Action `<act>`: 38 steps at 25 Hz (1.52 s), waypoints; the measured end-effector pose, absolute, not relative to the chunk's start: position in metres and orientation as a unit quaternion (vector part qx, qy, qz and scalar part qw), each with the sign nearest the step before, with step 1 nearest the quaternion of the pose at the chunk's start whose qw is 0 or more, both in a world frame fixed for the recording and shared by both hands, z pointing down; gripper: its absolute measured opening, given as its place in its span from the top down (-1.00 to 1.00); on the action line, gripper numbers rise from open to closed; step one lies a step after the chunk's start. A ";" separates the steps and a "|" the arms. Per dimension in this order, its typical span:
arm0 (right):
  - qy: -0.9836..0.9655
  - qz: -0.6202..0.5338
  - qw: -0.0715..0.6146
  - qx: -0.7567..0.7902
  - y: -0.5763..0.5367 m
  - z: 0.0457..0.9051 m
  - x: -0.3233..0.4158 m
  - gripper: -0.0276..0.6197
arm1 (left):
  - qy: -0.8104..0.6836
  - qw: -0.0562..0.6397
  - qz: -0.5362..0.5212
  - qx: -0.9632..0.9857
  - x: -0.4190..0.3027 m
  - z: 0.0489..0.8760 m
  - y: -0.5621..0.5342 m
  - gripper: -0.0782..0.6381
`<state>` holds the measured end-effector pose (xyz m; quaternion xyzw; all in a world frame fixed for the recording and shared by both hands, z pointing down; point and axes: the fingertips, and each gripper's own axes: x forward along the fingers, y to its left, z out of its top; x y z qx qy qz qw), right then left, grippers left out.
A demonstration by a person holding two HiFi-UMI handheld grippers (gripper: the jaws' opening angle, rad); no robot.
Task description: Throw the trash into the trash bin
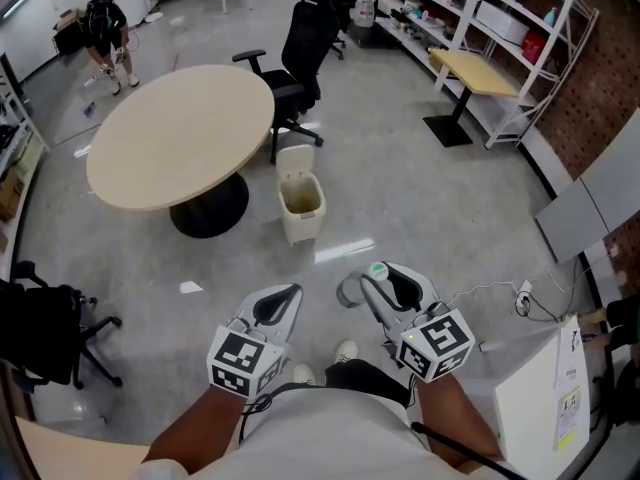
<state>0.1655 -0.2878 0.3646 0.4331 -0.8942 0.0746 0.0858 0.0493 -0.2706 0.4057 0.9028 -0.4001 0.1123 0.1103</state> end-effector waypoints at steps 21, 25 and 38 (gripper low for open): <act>-0.895 0.096 0.084 0.427 -0.323 0.389 0.158 0.45 | -0.405 0.123 0.142 0.895 0.043 0.422 -0.313 0.76; -0.891 0.106 0.082 0.433 -0.342 0.394 0.167 0.45 | -0.403 0.123 0.143 0.896 0.051 0.422 -0.329 0.76; -0.894 0.105 0.075 0.429 -0.419 0.397 0.184 0.45 | -0.397 0.119 0.158 0.896 0.074 0.420 -0.404 0.76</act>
